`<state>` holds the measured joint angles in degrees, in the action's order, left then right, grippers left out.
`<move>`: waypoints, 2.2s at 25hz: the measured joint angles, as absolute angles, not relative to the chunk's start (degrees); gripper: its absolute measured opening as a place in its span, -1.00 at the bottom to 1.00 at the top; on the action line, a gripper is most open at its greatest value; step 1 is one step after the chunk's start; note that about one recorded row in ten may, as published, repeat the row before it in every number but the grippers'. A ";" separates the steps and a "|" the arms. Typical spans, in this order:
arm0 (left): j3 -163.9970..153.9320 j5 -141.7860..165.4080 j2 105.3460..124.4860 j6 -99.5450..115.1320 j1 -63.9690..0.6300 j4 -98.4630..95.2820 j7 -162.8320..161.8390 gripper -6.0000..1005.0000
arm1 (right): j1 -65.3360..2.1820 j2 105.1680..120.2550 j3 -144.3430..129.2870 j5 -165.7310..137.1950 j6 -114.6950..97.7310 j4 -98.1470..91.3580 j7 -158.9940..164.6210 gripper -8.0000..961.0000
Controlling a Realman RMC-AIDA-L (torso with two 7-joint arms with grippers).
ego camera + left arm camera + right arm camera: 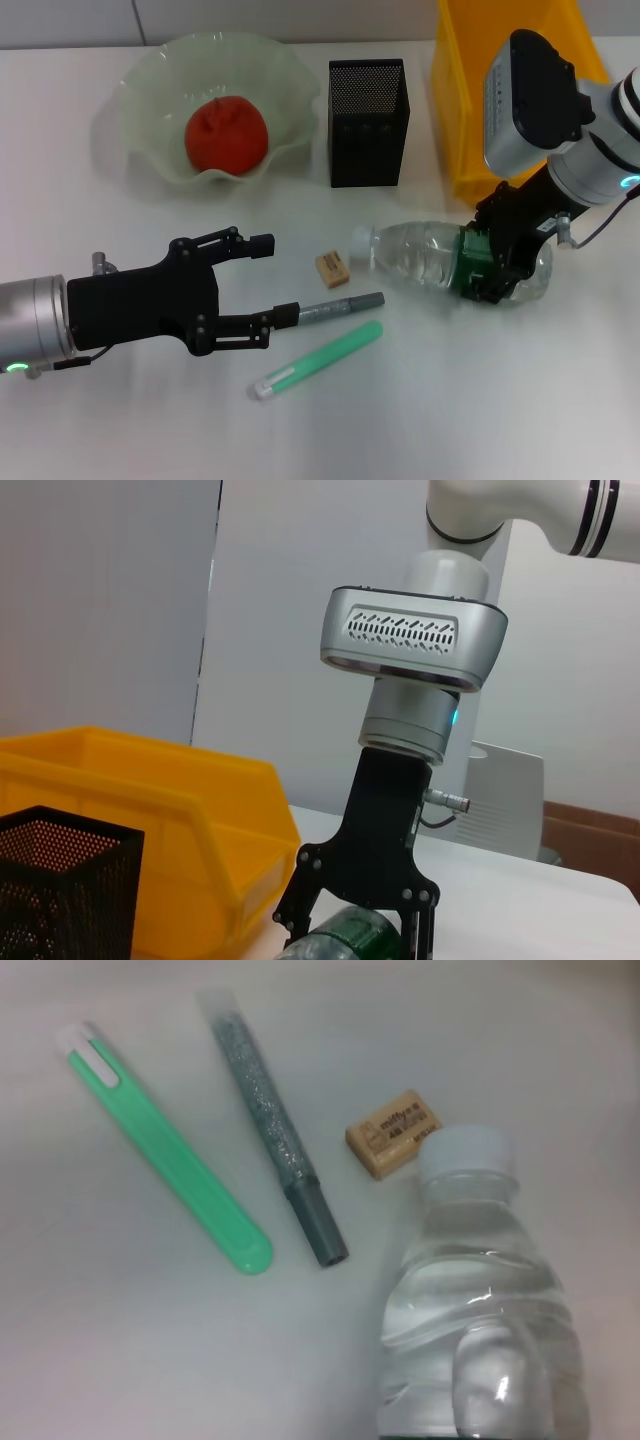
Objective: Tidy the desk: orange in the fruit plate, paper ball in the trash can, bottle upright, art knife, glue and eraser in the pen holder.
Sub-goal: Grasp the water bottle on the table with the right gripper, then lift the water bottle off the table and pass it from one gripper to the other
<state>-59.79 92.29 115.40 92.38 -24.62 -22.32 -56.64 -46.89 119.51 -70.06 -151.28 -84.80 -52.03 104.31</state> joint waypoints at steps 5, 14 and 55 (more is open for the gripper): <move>-59.77 92.29 115.41 92.37 -24.72 -22.32 -56.58 0.64 | -46.84 119.57 -70.82 -151.24 -84.49 -51.89 104.30 0.71; -59.76 92.29 115.50 92.38 -24.70 -22.32 -56.58 0.64 | -47.08 119.55 -71.65 -151.24 -83.58 -50.63 104.33 0.70; -59.76 92.17 115.19 93.19 -24.45 -22.32 -56.56 0.63 | -44.51 119.60 -72.17 -148.77 -84.20 -54.54 104.31 0.63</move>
